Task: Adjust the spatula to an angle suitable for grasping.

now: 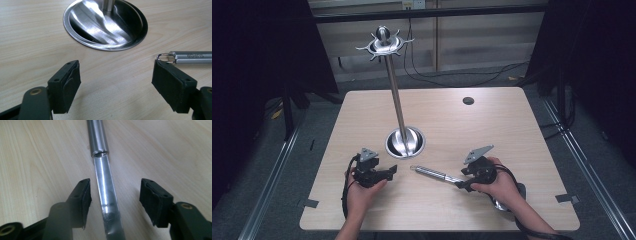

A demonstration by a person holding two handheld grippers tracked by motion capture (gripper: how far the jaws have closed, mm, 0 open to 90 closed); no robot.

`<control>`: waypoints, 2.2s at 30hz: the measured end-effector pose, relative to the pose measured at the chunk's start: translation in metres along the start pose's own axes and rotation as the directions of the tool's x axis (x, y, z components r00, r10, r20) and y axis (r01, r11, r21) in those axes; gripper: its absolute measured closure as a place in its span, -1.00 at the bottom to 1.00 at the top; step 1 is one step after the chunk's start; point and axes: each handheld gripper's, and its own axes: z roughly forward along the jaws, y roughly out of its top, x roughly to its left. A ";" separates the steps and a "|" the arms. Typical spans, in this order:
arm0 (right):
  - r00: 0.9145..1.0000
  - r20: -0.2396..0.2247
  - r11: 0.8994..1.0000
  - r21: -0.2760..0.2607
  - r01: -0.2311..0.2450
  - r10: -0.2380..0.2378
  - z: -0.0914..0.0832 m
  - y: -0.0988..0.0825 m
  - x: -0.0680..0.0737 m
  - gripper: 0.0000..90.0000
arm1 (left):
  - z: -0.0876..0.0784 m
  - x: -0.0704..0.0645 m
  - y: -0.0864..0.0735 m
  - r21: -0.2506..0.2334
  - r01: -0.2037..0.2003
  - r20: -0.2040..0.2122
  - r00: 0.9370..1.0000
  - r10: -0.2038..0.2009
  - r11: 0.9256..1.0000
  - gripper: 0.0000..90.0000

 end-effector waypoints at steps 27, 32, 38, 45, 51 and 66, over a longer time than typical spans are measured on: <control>1.000 -0.006 0.997 0.080 -0.004 0.005 -0.010 -0.011 0.003 0.27 | -0.002 -0.001 0.000 -0.005 -0.001 -0.006 1.000 0.001 1.000 -0.50; 1.000 -0.007 0.996 0.094 -0.010 0.011 -0.014 -0.018 0.002 0.34 | -0.001 -0.002 0.000 0.004 -0.008 -0.009 1.000 0.008 1.000 -0.49; 1.000 0.010 0.993 0.115 -0.011 0.010 -0.020 -0.023 0.003 0.54 | -0.001 -0.002 -0.001 0.006 -0.004 -0.012 1.000 0.004 1.000 -0.49; 0.997 0.038 0.987 0.144 0.065 -0.071 -0.019 -0.021 0.007 0.64 | -0.001 -0.002 -0.001 0.004 0.001 -0.017 1.000 -0.001 1.000 -0.49; 0.995 0.009 0.984 0.149 0.099 -0.102 -0.018 -0.018 0.008 0.68 | -0.002 -0.002 -0.001 0.005 -0.007 -0.018 1.000 0.008 1.000 -0.49; 0.997 0.030 0.997 -0.050 -0.065 0.066 -0.034 -0.024 -0.001 0.68 | 0.000 -0.005 0.002 -0.005 -0.017 -0.003 1.000 0.017 1.000 -0.49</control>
